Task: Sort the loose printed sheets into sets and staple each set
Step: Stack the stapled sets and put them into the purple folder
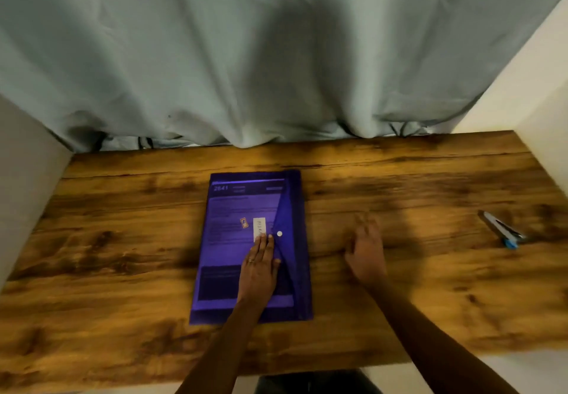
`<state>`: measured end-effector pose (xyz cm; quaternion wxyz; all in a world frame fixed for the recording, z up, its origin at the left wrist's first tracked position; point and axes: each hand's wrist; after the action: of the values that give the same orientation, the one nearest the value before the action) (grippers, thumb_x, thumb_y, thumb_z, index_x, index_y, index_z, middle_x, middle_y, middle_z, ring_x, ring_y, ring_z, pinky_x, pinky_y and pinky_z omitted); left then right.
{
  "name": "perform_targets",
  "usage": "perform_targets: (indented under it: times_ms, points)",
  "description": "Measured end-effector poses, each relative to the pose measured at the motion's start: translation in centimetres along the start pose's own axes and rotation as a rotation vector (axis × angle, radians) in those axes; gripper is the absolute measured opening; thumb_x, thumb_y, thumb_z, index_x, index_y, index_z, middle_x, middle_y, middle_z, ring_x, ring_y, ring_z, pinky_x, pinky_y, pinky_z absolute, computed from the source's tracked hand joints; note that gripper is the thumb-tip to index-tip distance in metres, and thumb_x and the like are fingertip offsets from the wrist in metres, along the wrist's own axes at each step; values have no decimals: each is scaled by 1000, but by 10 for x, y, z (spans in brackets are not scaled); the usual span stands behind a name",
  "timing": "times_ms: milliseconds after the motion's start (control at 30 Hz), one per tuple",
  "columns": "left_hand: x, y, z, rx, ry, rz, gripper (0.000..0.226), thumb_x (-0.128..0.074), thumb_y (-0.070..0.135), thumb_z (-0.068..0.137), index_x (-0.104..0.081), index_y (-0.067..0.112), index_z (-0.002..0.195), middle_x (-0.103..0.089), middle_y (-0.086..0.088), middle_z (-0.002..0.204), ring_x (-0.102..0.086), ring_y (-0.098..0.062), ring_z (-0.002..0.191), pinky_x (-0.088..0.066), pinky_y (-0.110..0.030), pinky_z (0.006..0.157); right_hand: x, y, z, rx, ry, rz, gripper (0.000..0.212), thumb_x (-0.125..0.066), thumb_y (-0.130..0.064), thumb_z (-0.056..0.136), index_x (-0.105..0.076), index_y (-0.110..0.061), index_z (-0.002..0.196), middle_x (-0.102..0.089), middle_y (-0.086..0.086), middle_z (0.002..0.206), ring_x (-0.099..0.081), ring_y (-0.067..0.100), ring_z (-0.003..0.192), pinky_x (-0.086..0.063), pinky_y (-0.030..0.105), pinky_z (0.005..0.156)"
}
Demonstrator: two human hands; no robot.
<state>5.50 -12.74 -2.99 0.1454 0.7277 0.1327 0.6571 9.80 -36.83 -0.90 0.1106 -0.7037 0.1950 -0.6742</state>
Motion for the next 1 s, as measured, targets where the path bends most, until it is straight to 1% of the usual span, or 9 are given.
perform_targets:
  times_ms: [100, 200, 333, 433, 500, 633, 800, 900, 1000]
  points:
    - [-9, 23, 12, -17, -25, -12, 59, -32, 33, 102, -5, 15, 151, -6, -2, 159, 0, -14, 146, 3, -24, 113, 35, 72, 18, -278, 6, -102, 89, -64, -16, 81, -8, -2, 149, -4, 23, 155, -8, 37, 143, -13, 41, 115]
    - [-14, 41, 21, -19, -42, 0, 62, -35, 33, 101, -6, 12, 151, -4, -4, 159, -2, -18, 147, 3, -25, 112, 69, 140, 25, -483, 143, -17, 73, -56, -9, 85, -18, 0, 147, -14, 30, 151, -17, 46, 137, -21, 52, 110]
    - [-21, 56, 30, 10, -49, 8, 64, -36, 34, 101, -3, 12, 151, -2, -6, 159, 0, -19, 147, 4, -27, 113, 106, 207, 36, -615, 181, -10, 68, -53, -10, 88, -20, -5, 148, -5, 24, 155, -5, 43, 141, -15, 52, 112]
    - [-23, 64, 34, 28, -43, -1, 63, -37, 32, 100, -4, 11, 150, -5, -7, 159, -1, -19, 147, 2, -28, 114, 117, 245, 48, -646, 48, -69, 72, -48, -28, 89, -12, -14, 150, 0, 21, 156, 3, 42, 142, -5, 51, 114]
    - [-23, 68, 36, 40, -50, -5, 62, -35, 33, 101, -5, 11, 150, -5, -7, 159, -1, -19, 147, 1, -28, 114, 118, 258, 54, -660, -3, -91, 65, -42, -34, 91, -18, -15, 149, -10, 21, 154, -4, 40, 142, -7, 52, 113]
    - [-20, 71, 35, 54, -62, -36, 64, -33, 39, 101, -5, 11, 151, -4, -7, 159, 0, -19, 147, 1, -28, 114, 118, 249, 60, -744, 83, -41, 44, -50, -22, 92, -43, -9, 133, -36, 28, 133, -35, 47, 122, -34, 52, 103]
    - [-16, 73, 34, 71, -117, -71, 73, -35, 48, 97, 0, 13, 151, 2, -5, 159, 5, -18, 146, -2, -33, 116, 90, 187, 48, -443, 79, 49, 43, -61, -22, 84, -53, -6, 124, -54, 31, 111, -49, 42, 101, -39, 41, 82]
    - [-15, 73, 33, 62, -134, -53, 84, -38, 58, 93, 3, 12, 151, 5, -5, 159, 7, -19, 146, -1, -33, 116, 66, 133, 42, -292, -36, 58, 53, -60, -33, 87, -51, -6, 131, -55, 27, 117, -45, 41, 110, -38, 43, 93]
    - [-15, 74, 33, 65, -138, -40, 88, -40, 60, 91, 3, 11, 151, 4, -6, 159, 7, -20, 146, -1, -34, 116, 46, 80, 36, -219, -110, 92, 59, -54, -41, 91, -42, -7, 139, -45, 23, 133, -36, 37, 123, -35, 42, 100]
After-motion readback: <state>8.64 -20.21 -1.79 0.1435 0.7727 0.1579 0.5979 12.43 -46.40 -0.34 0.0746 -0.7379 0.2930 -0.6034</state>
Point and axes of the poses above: each hand's wrist, its own z-axis towards the middle knuckle, its own x-axis out of the back of the hand, y = z × x
